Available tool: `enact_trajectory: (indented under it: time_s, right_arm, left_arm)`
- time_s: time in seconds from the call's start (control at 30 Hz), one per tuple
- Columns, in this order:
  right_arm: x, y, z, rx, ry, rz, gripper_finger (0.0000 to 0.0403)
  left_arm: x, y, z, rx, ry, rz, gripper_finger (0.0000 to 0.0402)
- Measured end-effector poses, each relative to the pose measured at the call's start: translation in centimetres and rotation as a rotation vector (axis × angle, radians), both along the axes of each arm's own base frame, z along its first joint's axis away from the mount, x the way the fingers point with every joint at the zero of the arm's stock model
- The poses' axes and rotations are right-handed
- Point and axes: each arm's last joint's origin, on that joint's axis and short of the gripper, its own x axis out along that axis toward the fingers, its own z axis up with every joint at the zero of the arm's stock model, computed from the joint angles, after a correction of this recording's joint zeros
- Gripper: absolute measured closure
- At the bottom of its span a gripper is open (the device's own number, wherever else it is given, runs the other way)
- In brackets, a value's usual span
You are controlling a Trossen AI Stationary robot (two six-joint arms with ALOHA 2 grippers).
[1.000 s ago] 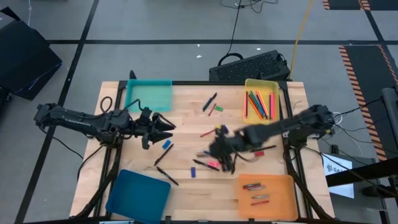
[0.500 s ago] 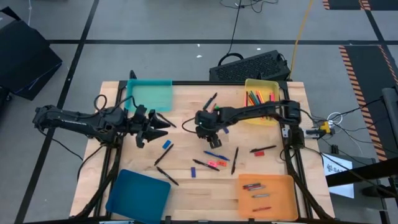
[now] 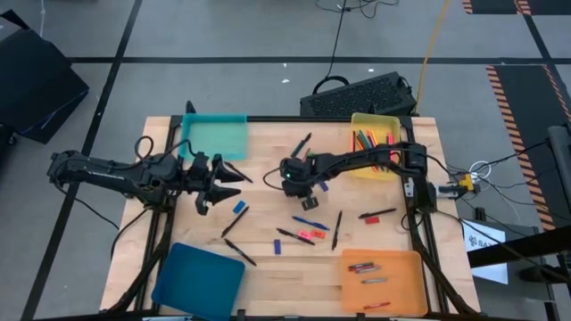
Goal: Sort crayons/erasers/pens/pencils in bins
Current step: Put the red crayon into the orange bin
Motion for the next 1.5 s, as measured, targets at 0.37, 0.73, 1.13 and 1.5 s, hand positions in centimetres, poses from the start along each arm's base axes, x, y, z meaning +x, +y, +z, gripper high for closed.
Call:
enact_trajectory:
  time_s: [0.37, 0.73, 1.13, 1.5]
  right_arm:
    - [-0.3, 3.7, -0.4, -0.054, -0.047, 0.071, 0.0382]
    - [-6.4, 12.3, 11.1, 0.028, -0.136, 0.105, 0.0379]
    - [-18.0, 25.7, 14.1, 0.219, 0.013, 0.033, 0.0375]
    - [-19.0, 29.9, 6.1, 0.200, 0.141, -0.109, 0.0373]
  left_arm:
    - [0.0, 0.5, 0.6, 0.029, -0.057, 0.173, 0.0186]
    - [0.0, 0.5, 0.6, -0.008, -0.057, 0.175, 0.0186]
    - [-0.1, 0.8, 0.6, -0.012, -0.056, 0.253, 0.0186]
    - [-0.1, 0.5, 1.1, -0.050, -0.109, 0.179, 0.0186]
